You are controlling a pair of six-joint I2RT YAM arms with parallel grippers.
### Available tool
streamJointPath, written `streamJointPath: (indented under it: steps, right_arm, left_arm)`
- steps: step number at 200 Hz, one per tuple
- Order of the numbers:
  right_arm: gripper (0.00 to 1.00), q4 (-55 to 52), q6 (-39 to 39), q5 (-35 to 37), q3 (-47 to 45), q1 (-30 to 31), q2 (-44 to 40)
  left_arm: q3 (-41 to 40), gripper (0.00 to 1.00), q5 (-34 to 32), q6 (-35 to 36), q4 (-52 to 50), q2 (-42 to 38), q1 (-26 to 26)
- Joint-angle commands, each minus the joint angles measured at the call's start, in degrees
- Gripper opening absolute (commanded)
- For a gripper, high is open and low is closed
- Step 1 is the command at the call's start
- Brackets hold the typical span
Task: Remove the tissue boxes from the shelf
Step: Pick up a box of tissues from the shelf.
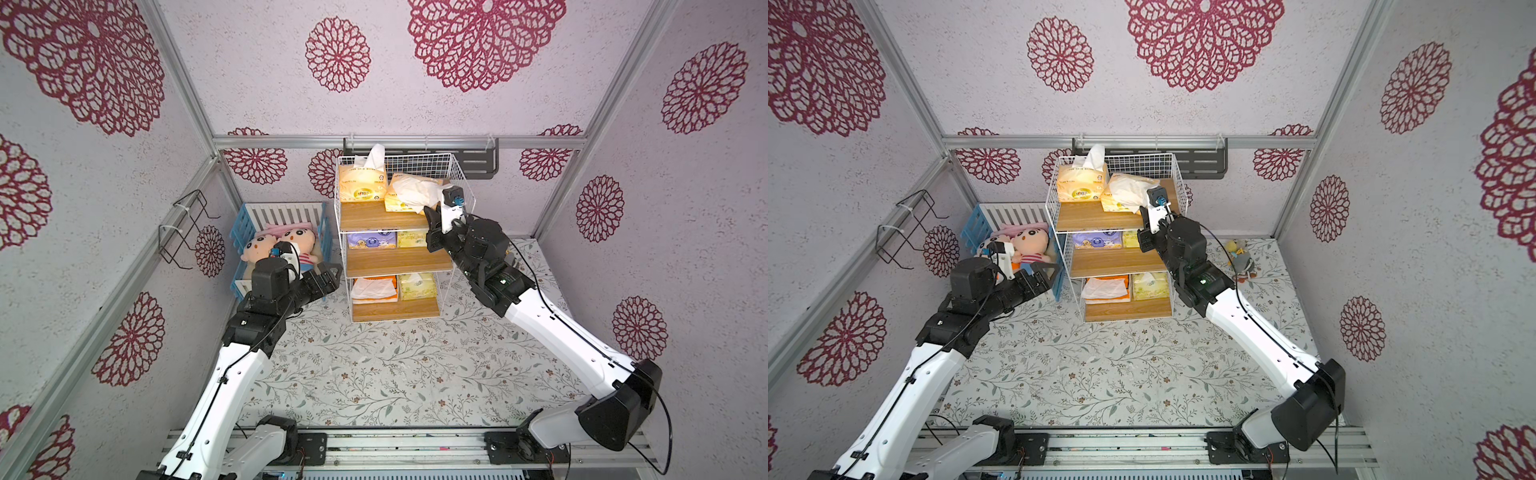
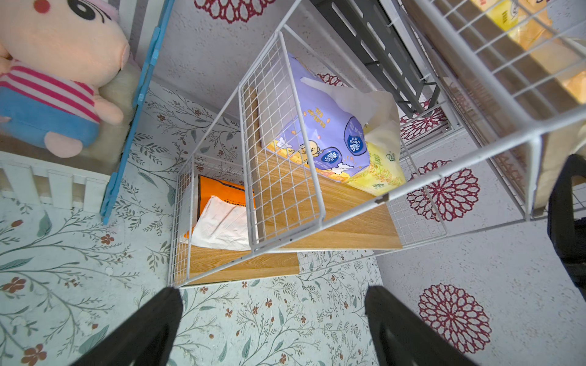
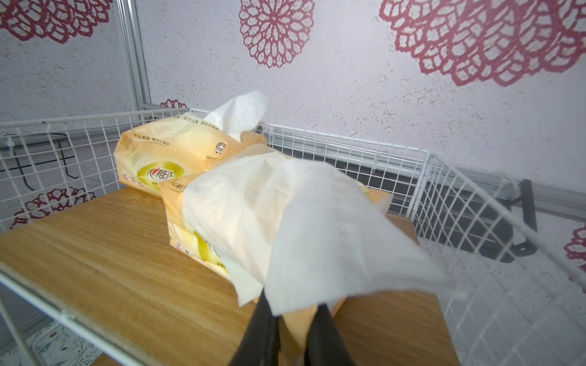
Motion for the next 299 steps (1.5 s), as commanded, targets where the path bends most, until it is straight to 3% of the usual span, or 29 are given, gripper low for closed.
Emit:
streamJointPath:
  steps: [1,114,238,299]
  right_arm:
    - [0.0,1.19,1.69,-2.61,0.17,0.3,-4.06]
    - [0.0,-3.77,5.07,-2.32,-5.44,2.12,-19.13]
    - [0.0,-13.31,4.72,8.39,-16.86,2.59,-37.79]
    - [0.0,-10.87,7.42,16.12,-30.47,2.59,-45.86]
  left_arm:
    - [-0.3,0.97,0.03,-0.44,1.27,0.31,-0.81]
    - [3.12,0.97,-2.49,-1.94,0.78,1.02,-4.35]
    - [7.78,0.97,-9.41,-2.37,0.26,4.62,-13.14]
    - [8.91,0.97,-10.59,-2.29,0.68,6.38,-15.52]
